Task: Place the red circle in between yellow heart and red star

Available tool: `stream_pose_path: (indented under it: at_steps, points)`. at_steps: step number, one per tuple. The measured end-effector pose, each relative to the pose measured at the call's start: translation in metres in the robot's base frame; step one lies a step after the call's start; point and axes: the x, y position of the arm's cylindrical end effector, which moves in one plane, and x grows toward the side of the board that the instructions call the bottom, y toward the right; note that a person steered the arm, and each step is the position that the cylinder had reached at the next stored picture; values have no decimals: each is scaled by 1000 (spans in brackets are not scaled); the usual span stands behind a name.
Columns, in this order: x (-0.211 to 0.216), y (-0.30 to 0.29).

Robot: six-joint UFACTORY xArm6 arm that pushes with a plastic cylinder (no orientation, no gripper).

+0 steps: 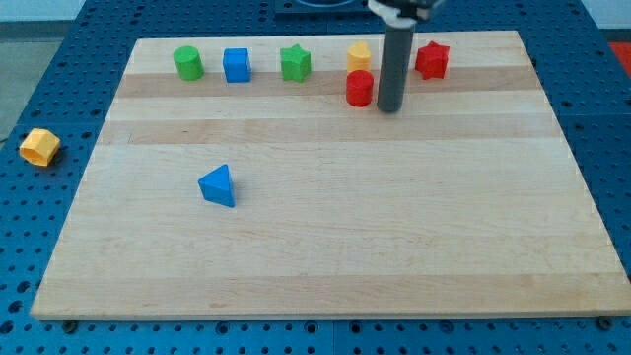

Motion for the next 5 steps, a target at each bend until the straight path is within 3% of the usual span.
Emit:
stream_pose_path:
  at_steps: [2, 5]
  points:
    - [-43, -66]
    - [-59, -42]
